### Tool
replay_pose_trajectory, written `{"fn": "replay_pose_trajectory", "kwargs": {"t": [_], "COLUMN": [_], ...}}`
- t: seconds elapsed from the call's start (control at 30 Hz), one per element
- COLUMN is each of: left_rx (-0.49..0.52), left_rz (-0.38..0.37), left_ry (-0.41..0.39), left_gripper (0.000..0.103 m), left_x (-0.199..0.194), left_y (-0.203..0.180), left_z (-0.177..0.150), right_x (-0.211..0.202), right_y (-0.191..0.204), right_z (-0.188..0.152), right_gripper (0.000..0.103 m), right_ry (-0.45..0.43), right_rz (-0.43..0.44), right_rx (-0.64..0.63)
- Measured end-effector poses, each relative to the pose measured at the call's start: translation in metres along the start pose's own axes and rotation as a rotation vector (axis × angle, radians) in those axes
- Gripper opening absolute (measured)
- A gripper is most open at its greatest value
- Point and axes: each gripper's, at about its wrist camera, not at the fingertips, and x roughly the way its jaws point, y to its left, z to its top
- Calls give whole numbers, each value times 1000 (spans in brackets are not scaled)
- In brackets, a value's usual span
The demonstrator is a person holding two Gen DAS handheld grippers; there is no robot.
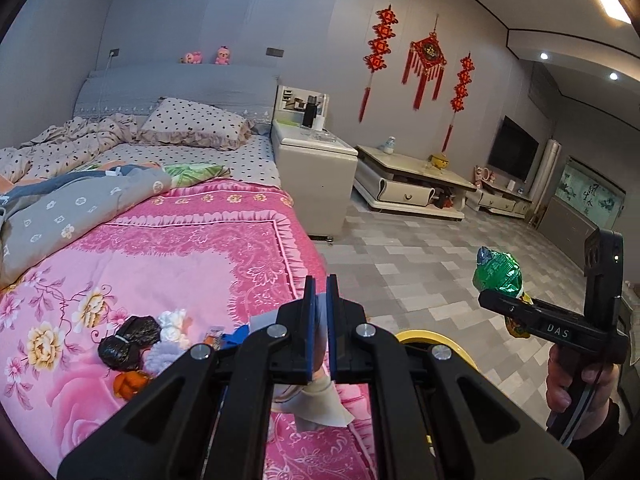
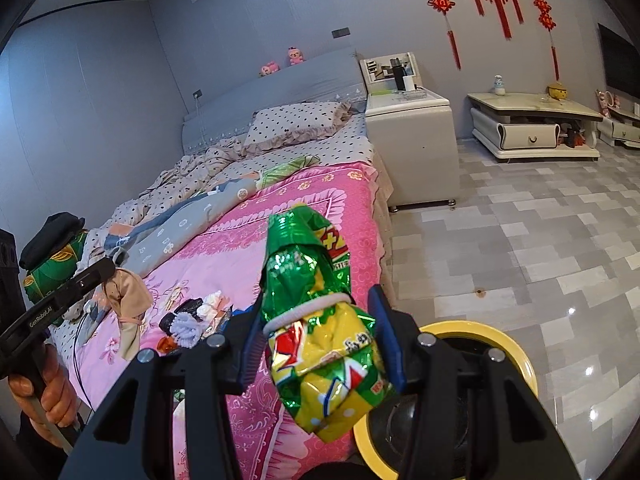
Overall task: Collect trash
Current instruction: 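Carry the wrapper and tissue over the yellow-rimmed bin with both grippers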
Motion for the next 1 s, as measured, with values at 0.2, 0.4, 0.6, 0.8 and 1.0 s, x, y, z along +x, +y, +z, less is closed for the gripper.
{"fn": "replay_pose_trajectory", "kwargs": {"t": [0.2,0.4,0.6,0.8,1.0], "left_rx": [28,54,64,73,75], "left_rz": [-53,-92,-127,-153,-158], "left_ry": [22,63,117,179,245], "left_gripper": [4,4,4,4,4], "left_x": [32,71,107,144,182], "left_y": [-37,-70,-91,-106,-116], "left_z": [13,12,3,-16,-41], "right_x": [-14,-19,-19,-7,9], "right_y": [-19,-42,-67,-94,-119], "right_z": [3,2,-6,-21,-39], "right_gripper": [46,46,46,46,46], "right_ry": [-30,-29,-21,20,65], "right_rz": [-65,-107,-147,-163,-178], "right_rx": [4,30,69,120,170]}}
